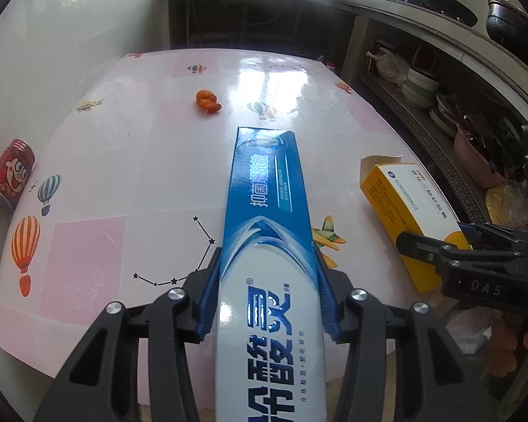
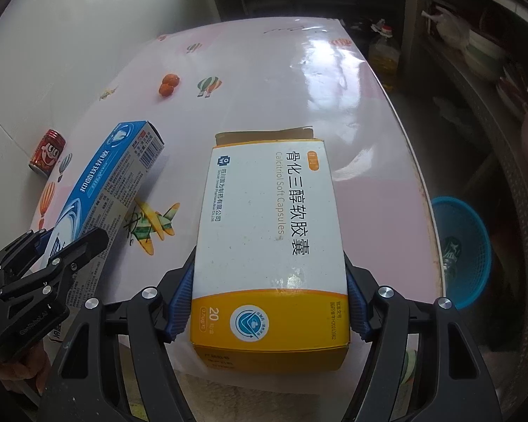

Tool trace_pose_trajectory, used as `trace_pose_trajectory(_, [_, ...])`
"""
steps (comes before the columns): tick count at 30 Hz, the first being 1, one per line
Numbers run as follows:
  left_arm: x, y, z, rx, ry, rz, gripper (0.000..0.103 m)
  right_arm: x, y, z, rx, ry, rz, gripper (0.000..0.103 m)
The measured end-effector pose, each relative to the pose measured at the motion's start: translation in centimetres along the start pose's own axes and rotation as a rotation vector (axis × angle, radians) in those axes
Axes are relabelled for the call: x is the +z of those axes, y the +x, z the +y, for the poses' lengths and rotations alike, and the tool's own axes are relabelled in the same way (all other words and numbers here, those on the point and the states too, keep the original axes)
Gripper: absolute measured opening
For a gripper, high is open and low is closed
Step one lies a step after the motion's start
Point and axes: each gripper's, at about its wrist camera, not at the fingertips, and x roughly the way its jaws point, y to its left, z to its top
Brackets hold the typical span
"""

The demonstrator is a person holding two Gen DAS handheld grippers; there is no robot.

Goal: Collect trash
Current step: 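Lift both boxes and carry them toward the blue wastebasket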

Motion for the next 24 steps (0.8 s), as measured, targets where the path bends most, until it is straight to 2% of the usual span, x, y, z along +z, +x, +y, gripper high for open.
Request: trace_pose_trajectory(24, [0.4,-1.8,-1.2,-0.016,0.031,-0.052,0.046,-0.1,-1.9,-1.5,0.030,0.030,-0.049,0.067])
